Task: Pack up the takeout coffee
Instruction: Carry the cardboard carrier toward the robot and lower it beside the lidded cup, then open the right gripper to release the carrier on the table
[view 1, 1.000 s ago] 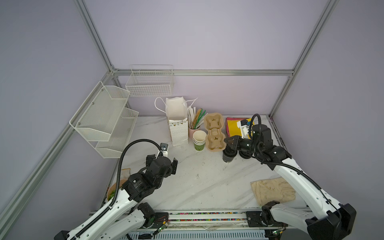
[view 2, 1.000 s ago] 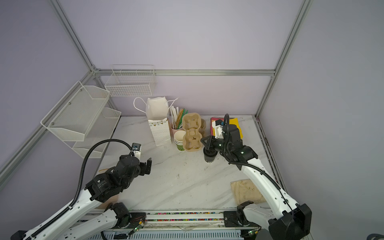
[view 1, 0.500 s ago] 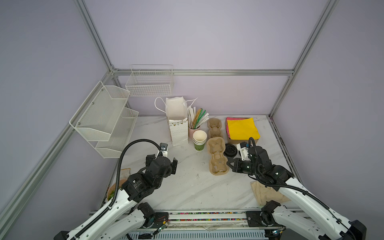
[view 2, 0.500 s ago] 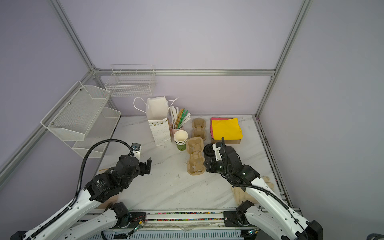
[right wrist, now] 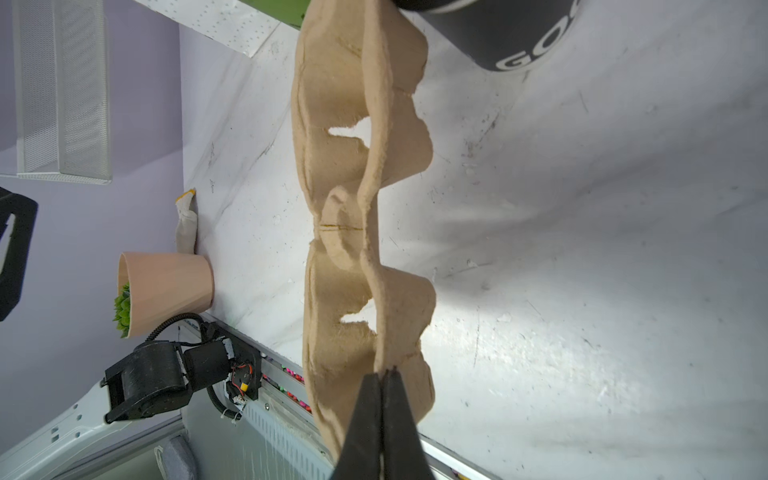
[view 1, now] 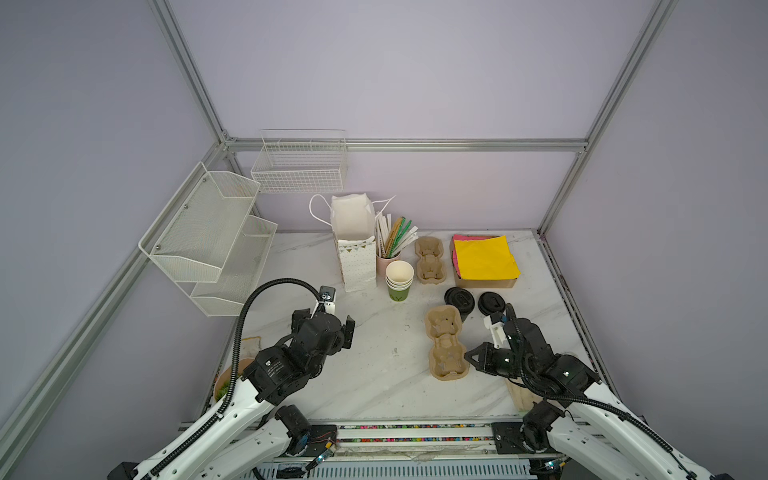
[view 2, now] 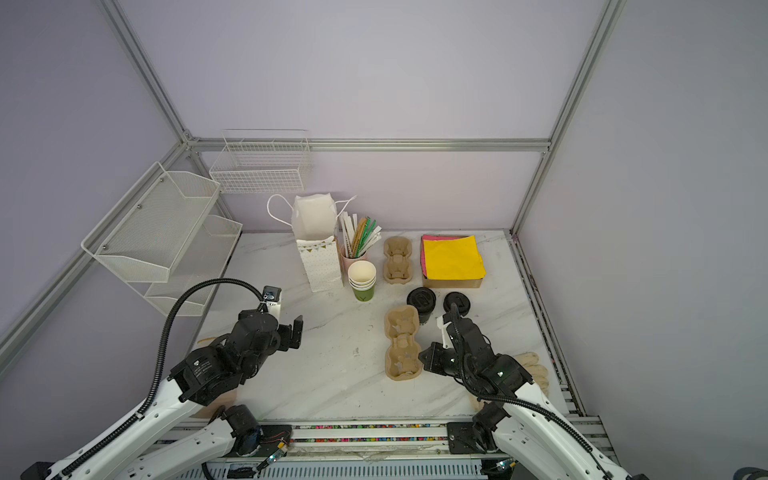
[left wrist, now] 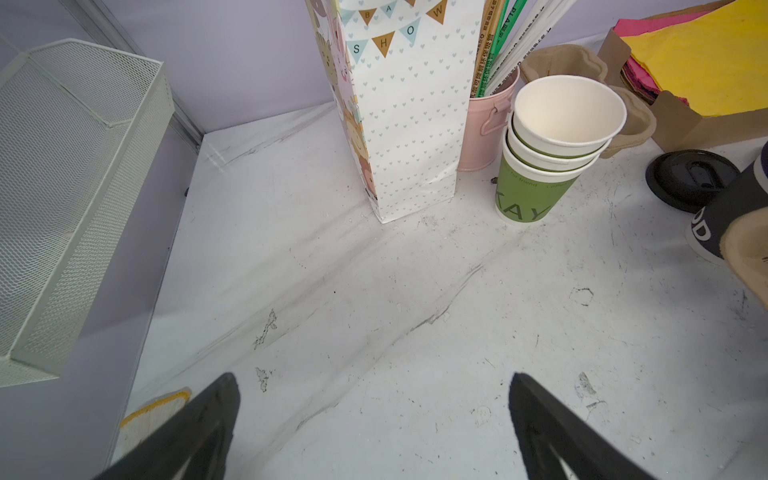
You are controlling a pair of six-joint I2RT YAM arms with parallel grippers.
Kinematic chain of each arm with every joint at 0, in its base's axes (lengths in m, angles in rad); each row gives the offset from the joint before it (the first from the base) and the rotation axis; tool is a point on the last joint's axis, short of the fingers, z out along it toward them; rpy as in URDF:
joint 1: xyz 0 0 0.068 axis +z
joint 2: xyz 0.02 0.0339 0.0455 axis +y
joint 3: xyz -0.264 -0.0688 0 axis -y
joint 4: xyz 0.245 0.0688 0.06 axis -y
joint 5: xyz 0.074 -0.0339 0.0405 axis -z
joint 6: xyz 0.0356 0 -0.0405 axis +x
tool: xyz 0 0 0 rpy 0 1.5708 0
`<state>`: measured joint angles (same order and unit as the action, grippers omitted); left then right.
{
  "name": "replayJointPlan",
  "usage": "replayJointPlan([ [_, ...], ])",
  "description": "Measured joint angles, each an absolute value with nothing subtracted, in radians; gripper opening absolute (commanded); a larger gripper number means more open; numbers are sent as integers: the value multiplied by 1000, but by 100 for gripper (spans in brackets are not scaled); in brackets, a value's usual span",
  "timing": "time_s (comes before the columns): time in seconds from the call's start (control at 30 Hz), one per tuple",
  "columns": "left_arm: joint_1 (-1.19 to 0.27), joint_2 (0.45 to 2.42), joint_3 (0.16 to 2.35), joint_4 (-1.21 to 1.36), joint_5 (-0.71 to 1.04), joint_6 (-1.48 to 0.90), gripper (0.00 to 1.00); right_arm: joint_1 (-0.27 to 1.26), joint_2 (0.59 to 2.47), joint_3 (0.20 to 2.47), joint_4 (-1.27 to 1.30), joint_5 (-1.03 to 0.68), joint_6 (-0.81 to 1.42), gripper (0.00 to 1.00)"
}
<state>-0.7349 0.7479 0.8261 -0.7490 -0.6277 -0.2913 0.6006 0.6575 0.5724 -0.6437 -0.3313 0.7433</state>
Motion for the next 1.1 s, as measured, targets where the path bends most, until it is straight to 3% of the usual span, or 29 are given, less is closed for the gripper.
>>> replayJointPlan([
  [0.63, -735, 749, 826, -749, -627, -291, 100, 601, 583, 505, -849, -230, 861, 0],
  [0.97, -735, 754, 826, -749, -623, -291, 100, 601, 712, 506, -820, -170, 886, 0],
  [1.1, -735, 755, 826, -749, -621, -291, 100, 601, 740, 506, -817, -156, 891, 15],
])
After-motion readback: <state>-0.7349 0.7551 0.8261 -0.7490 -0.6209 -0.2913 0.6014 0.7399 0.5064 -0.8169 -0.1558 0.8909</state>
